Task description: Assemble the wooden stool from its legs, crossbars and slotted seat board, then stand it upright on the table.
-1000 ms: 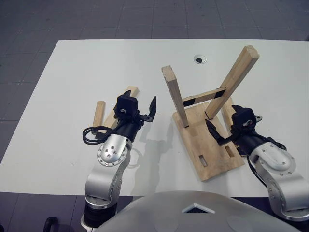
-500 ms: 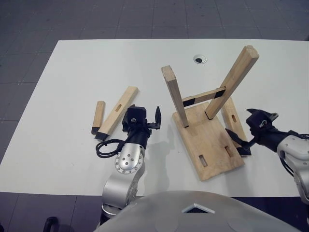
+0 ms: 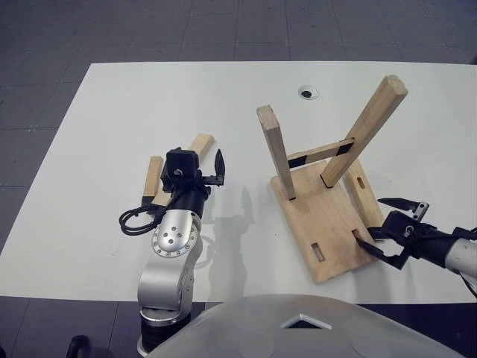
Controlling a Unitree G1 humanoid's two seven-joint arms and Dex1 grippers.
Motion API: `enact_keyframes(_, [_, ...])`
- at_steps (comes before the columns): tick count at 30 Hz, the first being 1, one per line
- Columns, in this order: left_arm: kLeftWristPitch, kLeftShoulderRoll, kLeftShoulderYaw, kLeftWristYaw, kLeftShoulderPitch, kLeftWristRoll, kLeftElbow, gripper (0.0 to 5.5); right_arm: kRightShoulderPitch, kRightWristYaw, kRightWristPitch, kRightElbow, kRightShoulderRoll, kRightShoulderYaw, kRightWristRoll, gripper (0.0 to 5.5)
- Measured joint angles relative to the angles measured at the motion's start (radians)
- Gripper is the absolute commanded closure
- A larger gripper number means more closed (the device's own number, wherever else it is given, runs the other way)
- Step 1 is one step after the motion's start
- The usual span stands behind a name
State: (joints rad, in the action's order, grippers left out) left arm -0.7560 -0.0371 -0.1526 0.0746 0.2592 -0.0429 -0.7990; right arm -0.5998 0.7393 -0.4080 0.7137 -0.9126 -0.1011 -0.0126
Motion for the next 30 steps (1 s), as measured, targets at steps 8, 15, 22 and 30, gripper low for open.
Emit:
enact_keyframes(8, [-0.001, 0.0, -0.011, 0.0, 0.0, -0.002, 0.0, 1.19, 0.073, -0.021, -0.064, 0.113, 0.053, 0.22, -0.044, 0.3])
enact_keyframes(15, [-0.001, 0.001, -0.007, 0.0, 0.017, -0.003, -0.019, 1.19, 0.103, -0.041, -0.119, 0.127, 0.078, 0.255, -0.045, 0.3])
enact_keyframes(22, [-0.011, -0.002, 0.024, -0.007, 0.027, 0.0, -0.041, 1.19, 0.076, -0.288, -0.198, 0.121, 0.303, 0.357, -0.114, 0.3])
enact_keyframes(30, [-0.013, -0.001, 0.029, -0.01, 0.043, 0.0, -0.052, 1.19, 0.033, -0.456, -0.273, 0.166, 0.406, 0.472, -0.232, 0.3])
